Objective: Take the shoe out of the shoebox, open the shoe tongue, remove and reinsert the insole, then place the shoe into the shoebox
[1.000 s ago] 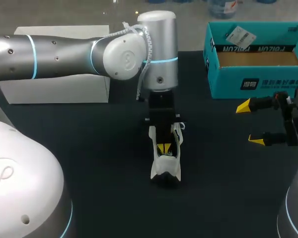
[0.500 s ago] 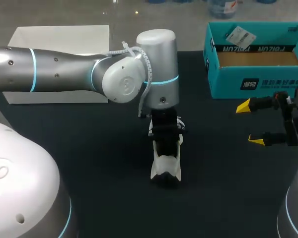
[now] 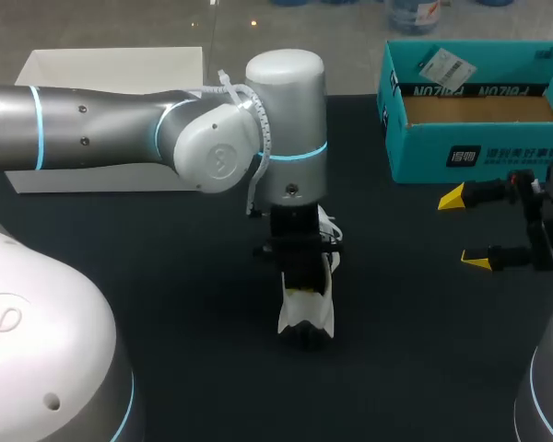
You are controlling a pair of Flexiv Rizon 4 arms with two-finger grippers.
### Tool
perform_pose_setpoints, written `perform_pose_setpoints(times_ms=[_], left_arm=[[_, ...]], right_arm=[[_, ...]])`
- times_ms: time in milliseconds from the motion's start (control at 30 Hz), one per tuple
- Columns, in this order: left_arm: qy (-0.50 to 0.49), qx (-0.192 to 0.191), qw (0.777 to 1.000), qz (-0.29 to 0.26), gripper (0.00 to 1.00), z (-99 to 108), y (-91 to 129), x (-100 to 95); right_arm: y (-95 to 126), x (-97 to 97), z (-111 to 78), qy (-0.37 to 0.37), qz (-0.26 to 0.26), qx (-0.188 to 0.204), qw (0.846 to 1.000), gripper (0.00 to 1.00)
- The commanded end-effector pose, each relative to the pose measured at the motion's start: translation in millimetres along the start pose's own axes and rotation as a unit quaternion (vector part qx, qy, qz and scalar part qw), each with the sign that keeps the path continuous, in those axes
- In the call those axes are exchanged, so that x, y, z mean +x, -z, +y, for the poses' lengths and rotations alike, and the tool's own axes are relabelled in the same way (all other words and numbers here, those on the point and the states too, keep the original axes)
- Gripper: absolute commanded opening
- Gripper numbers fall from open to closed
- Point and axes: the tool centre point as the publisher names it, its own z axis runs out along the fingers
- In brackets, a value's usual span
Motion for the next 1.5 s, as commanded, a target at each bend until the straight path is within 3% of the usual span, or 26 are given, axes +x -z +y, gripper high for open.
perform_pose_setpoints(times_ms=[33, 433, 800, 1133, 1300, 1367, 1500], left_arm=[[-0.002, 0.011, 1.0, 0.007, 0.0, 3.7, -14.4, -9.3], [-0.013, 0.014, 1.0, -0.001, 0.0, 7.0, -47.6, -11.1], [-0.011, -0.047, 0.999, -0.024, 0.0, 15.4, -2.4, -9.9], [-0.012, -0.076, 0.997, -0.014, 0.0, 36.8, -19.7, -10.8], [-0.013, -0.082, 0.997, 0.005, 0.0, 36.9, -29.2, -8.5], [-0.016, -0.085, 0.996, 0.009, 0.0, 35.7, -27.0, -7.3], [-0.012, -0.125, 0.992, -0.002, 0.0, 35.7, -2.3, -6.6]], right_arm=[[5.3, -2.0, -9.1, -0.001, 0.0, -0.007, 1.0, 1.0], [5.3, -2.0, -9.1, -0.001, 0.0, -0.007, 1.0, 1.0], [5.3, -2.0, -9.1, -0.001, 0.0, -0.007, 1.0, 1.0], [5.3, -2.0, -9.1, -0.001, 0.0, -0.007, 1.0, 1.0], [5.3, -2.0, -9.1, -0.001, 0.0, -0.007, 1.0, 1.0], [5.3, -2.0, -9.1, -0.001, 0.0, -0.007, 1.0, 1.0], [5.3, -2.0, -9.1, -0.001, 0.0, -0.007, 1.0, 1.0]])
